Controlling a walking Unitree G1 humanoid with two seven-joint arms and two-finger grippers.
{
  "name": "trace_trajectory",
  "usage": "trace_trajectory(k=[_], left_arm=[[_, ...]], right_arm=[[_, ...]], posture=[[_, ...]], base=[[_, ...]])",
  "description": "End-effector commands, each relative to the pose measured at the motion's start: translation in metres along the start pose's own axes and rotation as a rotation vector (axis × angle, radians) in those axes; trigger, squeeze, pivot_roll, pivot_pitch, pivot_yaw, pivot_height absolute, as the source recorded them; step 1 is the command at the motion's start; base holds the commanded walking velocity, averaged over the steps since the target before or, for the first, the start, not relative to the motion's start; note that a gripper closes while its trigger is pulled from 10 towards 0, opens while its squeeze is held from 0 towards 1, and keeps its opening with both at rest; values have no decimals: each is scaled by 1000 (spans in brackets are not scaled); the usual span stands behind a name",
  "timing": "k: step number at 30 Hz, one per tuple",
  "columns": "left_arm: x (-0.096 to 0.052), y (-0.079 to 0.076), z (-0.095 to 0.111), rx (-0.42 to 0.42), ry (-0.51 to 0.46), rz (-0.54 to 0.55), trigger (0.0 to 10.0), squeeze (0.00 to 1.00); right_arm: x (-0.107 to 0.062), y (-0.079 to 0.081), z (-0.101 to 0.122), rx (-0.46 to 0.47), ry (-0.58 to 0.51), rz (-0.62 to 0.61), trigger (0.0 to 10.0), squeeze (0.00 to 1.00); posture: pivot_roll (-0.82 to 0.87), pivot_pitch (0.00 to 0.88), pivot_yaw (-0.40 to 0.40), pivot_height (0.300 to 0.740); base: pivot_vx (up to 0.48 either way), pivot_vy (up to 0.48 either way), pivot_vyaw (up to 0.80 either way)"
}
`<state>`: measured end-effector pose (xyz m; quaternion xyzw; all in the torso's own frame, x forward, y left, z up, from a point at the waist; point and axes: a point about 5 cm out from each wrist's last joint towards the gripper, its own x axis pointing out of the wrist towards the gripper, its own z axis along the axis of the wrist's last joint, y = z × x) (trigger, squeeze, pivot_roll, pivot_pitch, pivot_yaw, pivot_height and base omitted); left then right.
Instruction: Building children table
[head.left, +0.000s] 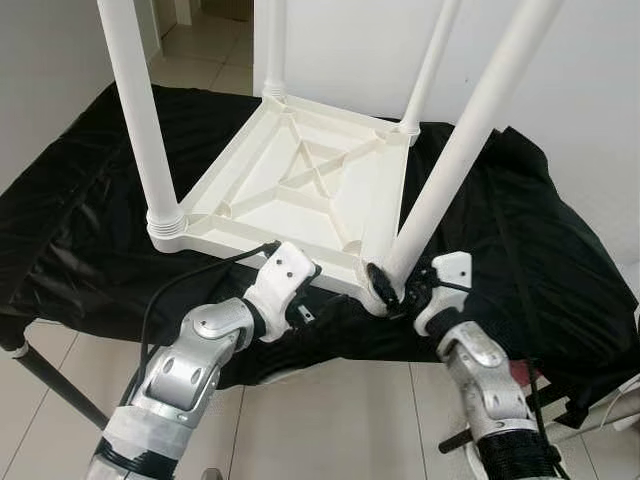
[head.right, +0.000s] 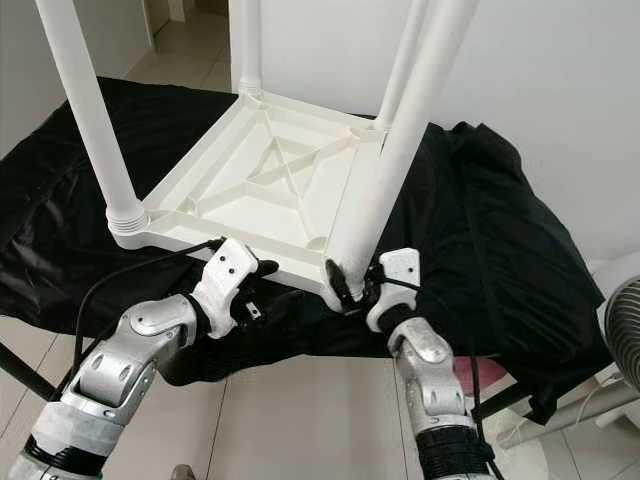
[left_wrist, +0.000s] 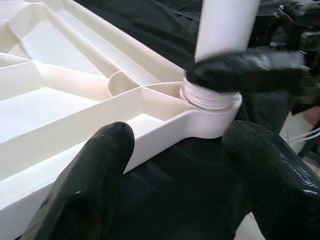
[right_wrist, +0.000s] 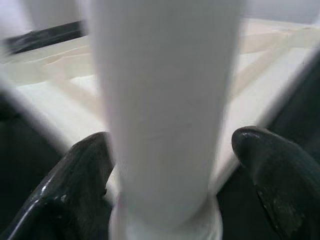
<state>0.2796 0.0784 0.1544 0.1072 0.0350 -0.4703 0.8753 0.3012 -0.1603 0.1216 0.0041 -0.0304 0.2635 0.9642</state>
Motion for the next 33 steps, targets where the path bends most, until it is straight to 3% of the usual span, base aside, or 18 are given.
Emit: trace_trajectory(k=[1, 12, 13, 24, 25, 33], left_arm=[[-1, 2, -1, 4, 8, 40, 10000, 0], [2, 0, -1, 9, 12, 17, 10000, 0], [3, 0, 0, 10, 9, 11, 10000, 0], [4, 0, 0, 6, 8, 10, 10000, 0], [4, 0, 0, 6, 9, 9, 10000, 0], [1, -1, -2, 8, 16, 10, 10000, 0]], right_arm=[[1, -2, 0, 4, 6, 62, 10000, 0], [13, -16, -5, -58, 59, 118, 10000, 0], [17, -19, -6, -57, 61, 132, 0, 0], [21, -16, -8, -56, 57, 166, 0, 0], [21, -16, -8, -52, 55, 162, 10000, 0], [21, -15, -9, -36, 12, 100, 10000, 0]], posture=[[74, 29, -104, 740], [55, 30, -84, 740], [46, 34, -78, 740], [46, 39, -79, 740], [50, 38, -80, 740], [57, 38, -84, 740]], base=[[0, 0, 0], [0, 0, 0], [0, 0, 0], [0, 0, 0], [0, 0, 0], [0, 0, 0]])
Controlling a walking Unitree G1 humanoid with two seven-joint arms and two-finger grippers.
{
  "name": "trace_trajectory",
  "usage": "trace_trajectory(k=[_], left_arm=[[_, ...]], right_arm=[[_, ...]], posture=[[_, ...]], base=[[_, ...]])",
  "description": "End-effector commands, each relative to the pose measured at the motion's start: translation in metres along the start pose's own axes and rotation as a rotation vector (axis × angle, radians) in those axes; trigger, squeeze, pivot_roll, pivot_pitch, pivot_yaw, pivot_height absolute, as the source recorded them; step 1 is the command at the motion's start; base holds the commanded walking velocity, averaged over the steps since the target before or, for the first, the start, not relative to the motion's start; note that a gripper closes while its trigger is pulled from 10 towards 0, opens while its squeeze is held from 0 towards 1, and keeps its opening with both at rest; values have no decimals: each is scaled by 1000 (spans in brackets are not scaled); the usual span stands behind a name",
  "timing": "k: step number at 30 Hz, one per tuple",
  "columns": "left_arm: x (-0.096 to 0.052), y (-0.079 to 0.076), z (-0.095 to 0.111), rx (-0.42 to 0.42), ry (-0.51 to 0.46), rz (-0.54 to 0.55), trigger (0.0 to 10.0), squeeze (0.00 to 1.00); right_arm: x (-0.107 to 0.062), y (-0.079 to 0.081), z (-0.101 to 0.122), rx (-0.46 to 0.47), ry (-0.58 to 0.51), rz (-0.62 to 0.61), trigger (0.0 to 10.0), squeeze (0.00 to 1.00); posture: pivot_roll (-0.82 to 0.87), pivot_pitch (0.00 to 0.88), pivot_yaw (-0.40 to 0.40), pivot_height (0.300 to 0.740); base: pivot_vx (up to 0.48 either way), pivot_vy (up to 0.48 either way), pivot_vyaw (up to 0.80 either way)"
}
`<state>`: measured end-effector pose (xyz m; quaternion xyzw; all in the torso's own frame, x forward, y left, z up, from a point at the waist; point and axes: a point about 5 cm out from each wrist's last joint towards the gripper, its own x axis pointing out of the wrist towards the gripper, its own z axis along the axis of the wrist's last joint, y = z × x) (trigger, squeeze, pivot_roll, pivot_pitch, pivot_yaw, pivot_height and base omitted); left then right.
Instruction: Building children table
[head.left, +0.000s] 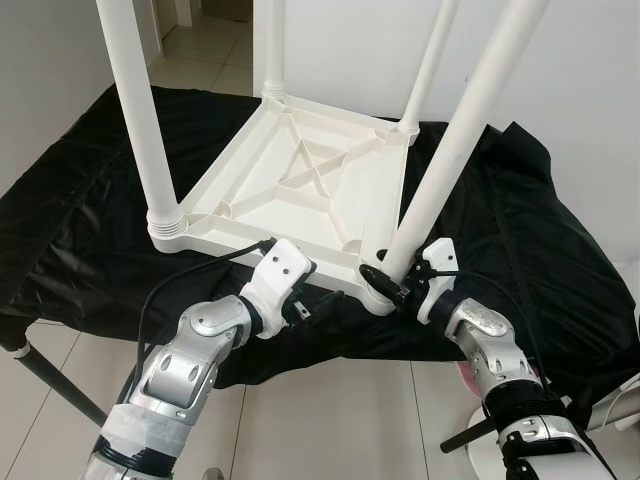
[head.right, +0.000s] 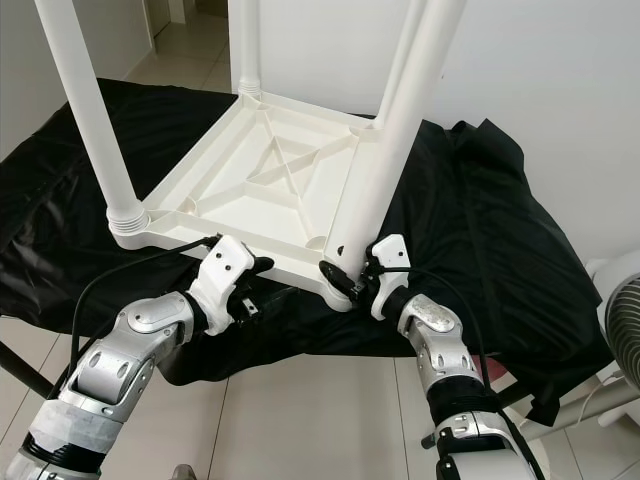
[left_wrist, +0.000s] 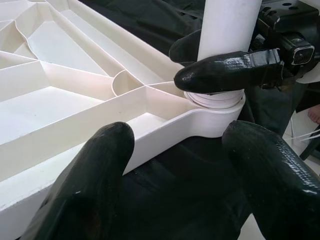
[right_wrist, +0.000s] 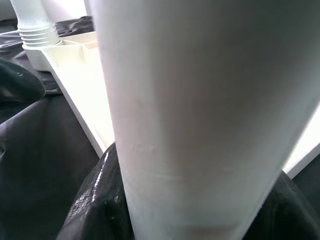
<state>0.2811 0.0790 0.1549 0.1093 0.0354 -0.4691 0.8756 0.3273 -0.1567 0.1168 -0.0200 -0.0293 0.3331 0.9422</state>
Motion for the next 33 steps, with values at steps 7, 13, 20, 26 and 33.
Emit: trace_trajectory(k=[7, 13, 20, 26, 33], left_arm=[[1, -5, -3, 2, 13, 6, 10000, 0], [2, -5, -3, 1, 12, 1, 10000, 0], [4, -6, -3, 7, 11, -8, 10000, 0], [4, -7, -3, 6, 10, -12, 10000, 0], [4, -9, -4, 3, 13, -21, 10000, 0]], right_arm=[[-4, -5, 6, -25, -47, -262, 10000, 0], [-3, -1, 11, -21, -73, -339, 10000, 0], [1, 17, 16, 4, -112, -524, 10000, 0], [-4, 28, 11, -2, -79, -725, 10000, 0], [-4, 46, 15, 20, -117, -752, 10000, 0]], posture=[[60, 30, -99, 740], [54, 25, -99, 740], [49, 15, -102, 740], [47, 13, -106, 740], [45, 12, -102, 740]], base=[[0, 0, 0], [0, 0, 0], [0, 0, 0], [0, 0, 0], [0, 0, 0]])
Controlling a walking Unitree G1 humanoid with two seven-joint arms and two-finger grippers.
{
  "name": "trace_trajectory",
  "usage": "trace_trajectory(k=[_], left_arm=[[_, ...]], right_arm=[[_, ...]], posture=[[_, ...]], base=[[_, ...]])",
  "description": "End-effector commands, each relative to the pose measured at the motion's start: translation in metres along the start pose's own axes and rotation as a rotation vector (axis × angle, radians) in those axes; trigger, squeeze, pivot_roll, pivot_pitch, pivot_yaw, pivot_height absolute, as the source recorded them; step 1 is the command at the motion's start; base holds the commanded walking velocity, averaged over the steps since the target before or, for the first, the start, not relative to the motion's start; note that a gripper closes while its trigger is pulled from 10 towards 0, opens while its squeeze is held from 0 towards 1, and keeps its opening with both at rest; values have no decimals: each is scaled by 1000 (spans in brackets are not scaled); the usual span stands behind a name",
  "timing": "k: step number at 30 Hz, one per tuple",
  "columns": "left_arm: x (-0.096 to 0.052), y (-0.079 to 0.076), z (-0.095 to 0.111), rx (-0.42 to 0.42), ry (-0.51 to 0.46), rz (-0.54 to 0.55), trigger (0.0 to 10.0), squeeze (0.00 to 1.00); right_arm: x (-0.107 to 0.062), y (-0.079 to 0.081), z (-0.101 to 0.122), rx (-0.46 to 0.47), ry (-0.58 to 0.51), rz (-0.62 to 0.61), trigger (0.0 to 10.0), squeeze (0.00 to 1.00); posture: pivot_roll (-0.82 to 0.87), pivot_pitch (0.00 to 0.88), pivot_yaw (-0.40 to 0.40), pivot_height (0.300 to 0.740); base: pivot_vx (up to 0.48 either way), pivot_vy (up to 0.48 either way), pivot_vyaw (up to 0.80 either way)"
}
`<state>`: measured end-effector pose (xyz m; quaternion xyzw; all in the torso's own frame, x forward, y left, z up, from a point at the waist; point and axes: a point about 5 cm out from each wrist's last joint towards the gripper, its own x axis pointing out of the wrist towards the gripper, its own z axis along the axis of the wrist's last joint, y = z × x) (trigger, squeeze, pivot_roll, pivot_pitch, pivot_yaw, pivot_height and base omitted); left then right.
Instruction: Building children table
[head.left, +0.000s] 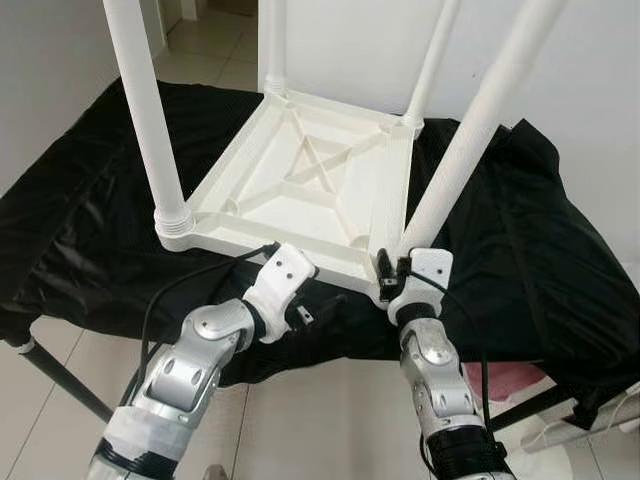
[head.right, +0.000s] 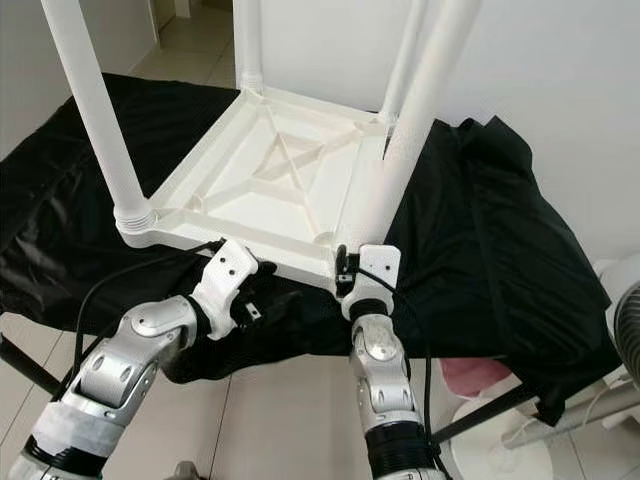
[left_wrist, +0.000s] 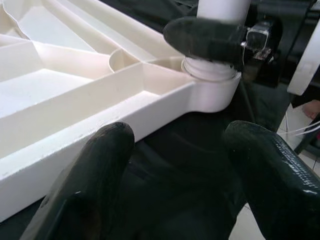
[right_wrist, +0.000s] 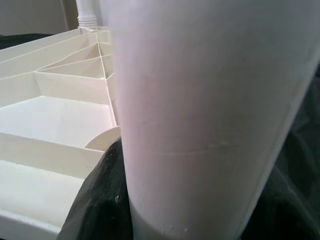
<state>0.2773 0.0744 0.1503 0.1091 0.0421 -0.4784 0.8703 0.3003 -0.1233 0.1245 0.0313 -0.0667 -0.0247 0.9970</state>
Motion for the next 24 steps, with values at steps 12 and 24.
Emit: trace_trajectory(k=[12, 24], left_arm=[[1, -1, -1, 17, 10, -10, 10000, 0], [1, 2, 2, 29, 3, 3, 10000, 0]], right_arm=[[-8, 0, 4, -6, -10, -10, 10000, 1000], [-3, -24, 9, 1, -34, 68, 10000, 0]], posture=[[37, 4, -91, 740], [40, 22, -120, 740]], base=[[0, 0, 0], [0, 0, 0]])
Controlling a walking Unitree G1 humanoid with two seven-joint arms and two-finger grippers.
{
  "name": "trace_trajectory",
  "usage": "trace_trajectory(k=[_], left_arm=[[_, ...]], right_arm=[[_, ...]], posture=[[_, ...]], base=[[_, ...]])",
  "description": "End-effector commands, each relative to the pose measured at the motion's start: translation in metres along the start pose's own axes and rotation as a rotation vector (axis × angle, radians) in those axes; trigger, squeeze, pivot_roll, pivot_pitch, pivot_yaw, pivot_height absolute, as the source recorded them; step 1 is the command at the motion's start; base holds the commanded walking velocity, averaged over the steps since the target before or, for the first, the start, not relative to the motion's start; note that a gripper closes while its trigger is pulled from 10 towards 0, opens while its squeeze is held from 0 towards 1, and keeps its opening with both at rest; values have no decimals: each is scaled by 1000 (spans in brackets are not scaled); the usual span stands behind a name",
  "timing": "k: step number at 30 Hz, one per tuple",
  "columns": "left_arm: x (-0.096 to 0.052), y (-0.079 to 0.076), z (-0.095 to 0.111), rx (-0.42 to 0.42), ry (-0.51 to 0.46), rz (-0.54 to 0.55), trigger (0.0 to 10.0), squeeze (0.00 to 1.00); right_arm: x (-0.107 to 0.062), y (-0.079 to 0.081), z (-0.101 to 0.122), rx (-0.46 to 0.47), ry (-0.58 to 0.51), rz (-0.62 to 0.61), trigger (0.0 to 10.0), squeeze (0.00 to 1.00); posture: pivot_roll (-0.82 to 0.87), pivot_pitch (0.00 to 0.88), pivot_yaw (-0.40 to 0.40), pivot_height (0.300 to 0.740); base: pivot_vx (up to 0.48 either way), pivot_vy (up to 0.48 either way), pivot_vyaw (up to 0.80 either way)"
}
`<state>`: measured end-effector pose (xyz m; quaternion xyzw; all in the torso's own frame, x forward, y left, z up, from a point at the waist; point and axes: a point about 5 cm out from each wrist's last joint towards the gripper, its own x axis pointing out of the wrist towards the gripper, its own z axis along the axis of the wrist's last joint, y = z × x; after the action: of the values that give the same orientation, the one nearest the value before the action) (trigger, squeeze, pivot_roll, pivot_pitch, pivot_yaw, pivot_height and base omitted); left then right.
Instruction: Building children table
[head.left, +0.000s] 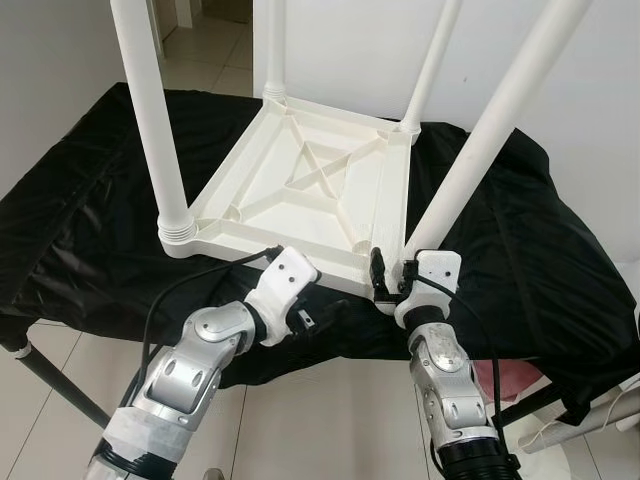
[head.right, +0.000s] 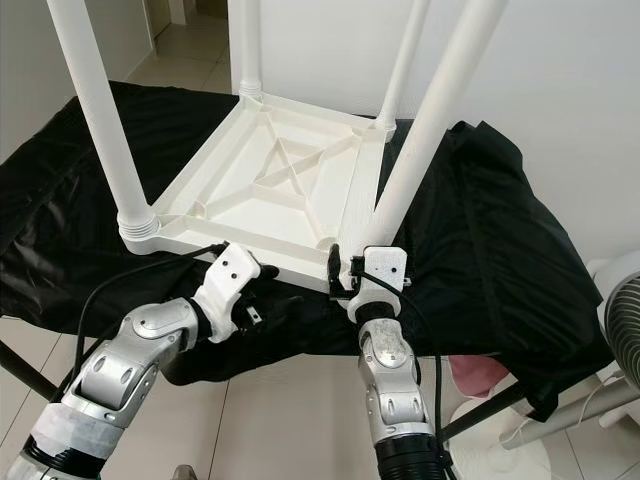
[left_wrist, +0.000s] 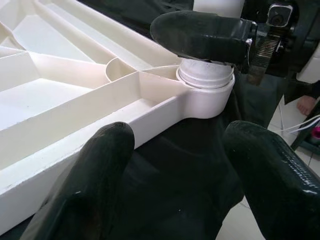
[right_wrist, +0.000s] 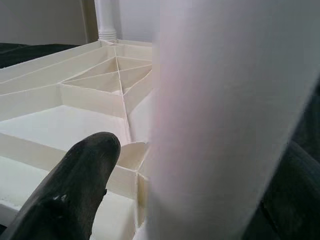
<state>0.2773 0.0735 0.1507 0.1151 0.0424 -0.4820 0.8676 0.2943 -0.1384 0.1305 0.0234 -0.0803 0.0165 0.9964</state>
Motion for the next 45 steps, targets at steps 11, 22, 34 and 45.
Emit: trace_trajectory(k=[11, 22, 34, 45], left_arm=[[-4, 16, 5, 65, 12, -15, 10000, 0], [1, -16, 7, 71, -12, -202, 10000, 0], [2, -20, 13, 74, -40, -237, 10000, 0], [-3, -6, 14, 110, -17, -191, 10000, 0]], right_arm=[[1, -13, -4, 22, 11, 138, 10000, 0], [9, -23, -2, -59, 26, 457, 10000, 0], [24, -20, -7, -79, 78, 615, 0, 0], [34, -24, -16, -61, 124, 649, 0, 0]], posture=[[24, 25, -88, 740], [28, 43, -69, 740], [51, 47, -61, 740], [68, 33, -58, 740]], base=[[0, 0, 0], [0, 0, 0], [0, 0, 0], [0, 0, 0]])
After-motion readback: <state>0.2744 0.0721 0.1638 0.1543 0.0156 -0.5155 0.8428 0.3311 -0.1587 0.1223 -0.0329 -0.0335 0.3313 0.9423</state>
